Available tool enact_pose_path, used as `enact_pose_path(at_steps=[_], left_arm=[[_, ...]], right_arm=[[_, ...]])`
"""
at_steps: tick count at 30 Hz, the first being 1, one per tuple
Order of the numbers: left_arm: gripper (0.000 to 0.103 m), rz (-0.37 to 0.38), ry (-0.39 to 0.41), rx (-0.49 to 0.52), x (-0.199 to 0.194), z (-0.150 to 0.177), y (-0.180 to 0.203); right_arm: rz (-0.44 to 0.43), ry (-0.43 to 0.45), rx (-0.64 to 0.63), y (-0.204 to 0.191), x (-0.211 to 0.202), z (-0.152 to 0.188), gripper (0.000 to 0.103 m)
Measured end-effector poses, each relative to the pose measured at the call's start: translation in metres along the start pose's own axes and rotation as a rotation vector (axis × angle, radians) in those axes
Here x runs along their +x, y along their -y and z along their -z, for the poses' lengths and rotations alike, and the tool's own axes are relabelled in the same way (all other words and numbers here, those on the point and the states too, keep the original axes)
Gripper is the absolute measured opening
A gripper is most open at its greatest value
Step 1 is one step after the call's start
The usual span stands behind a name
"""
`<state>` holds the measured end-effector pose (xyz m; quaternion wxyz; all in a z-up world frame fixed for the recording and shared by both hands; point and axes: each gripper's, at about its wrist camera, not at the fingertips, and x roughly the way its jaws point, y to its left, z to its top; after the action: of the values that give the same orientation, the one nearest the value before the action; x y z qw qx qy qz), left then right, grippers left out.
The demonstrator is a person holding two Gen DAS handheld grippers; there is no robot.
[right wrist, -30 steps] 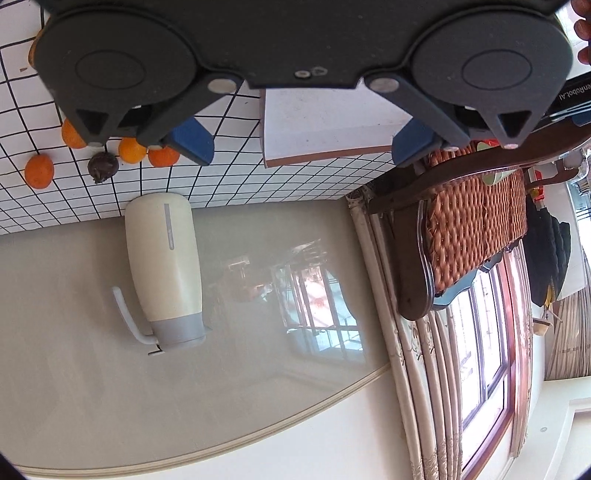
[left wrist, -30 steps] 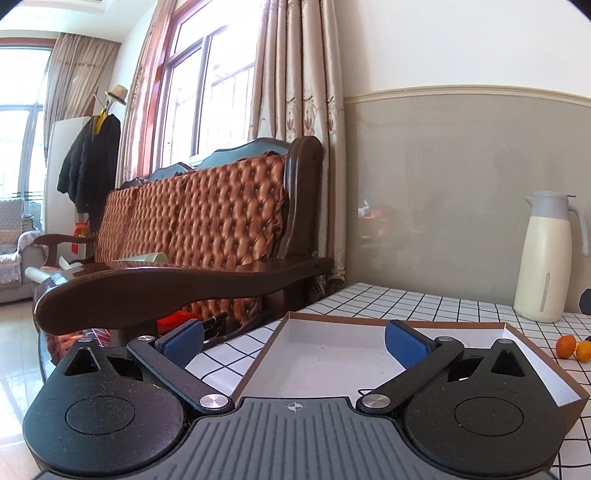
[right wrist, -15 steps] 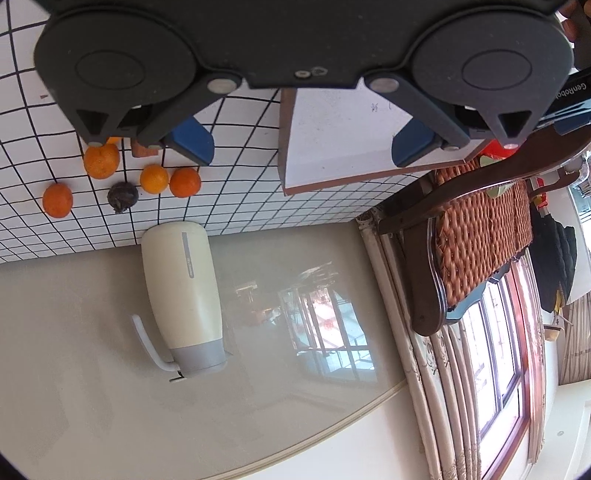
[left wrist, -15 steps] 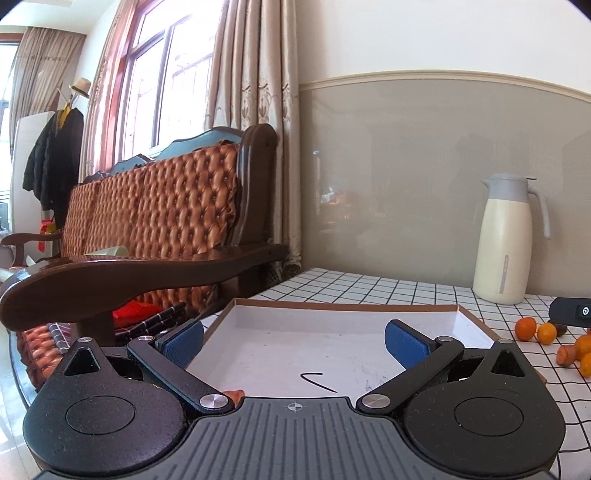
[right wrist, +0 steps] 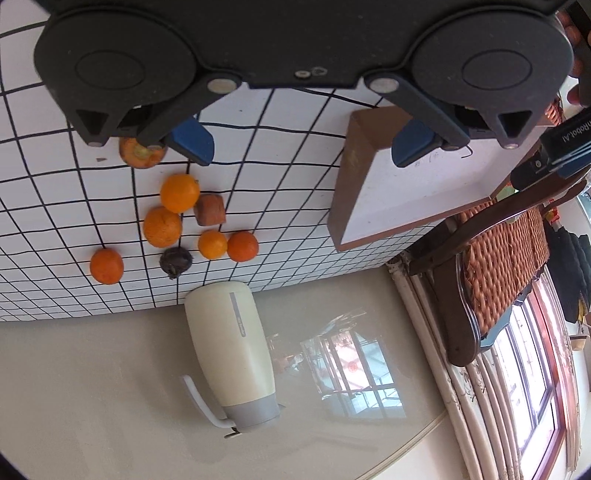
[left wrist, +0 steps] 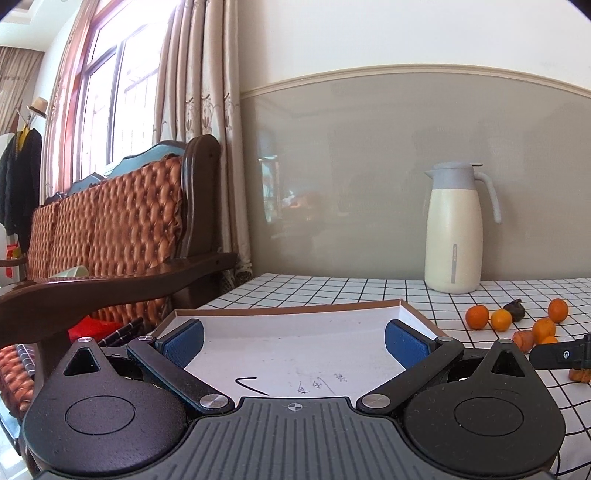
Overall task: Organize fruits
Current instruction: 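Move both tools back to the fruits on the table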
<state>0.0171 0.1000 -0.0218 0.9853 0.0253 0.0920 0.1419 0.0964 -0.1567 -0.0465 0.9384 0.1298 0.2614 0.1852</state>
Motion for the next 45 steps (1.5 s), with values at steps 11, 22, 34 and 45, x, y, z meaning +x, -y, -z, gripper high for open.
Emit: enact_pose_path(at_steps=[11,22,34,45], left_arm=[[0.103,0.084,0.003,0.016,-0.001,-0.008,0.039],[0.103,0.176,-0.009,0.051,0.001,-0.009,0.084],[0.103,0.369,-0.131,0.115,0.016,0.0,0.16],[0.073,0.428,-0.279,0.07,0.044,0.004,0.202]], right_arm=[[0.002,-0.082,0.026,0.025,0.01,0.004,0.096],[0.21,0.033,0.089,0.074,-0.013,-0.015,0.097],[0.339,0.082,0.091,0.108,-0.045,-0.027,0.089],[0.317,0.001,0.029,0.115,-0.03,-0.032,0.063]])
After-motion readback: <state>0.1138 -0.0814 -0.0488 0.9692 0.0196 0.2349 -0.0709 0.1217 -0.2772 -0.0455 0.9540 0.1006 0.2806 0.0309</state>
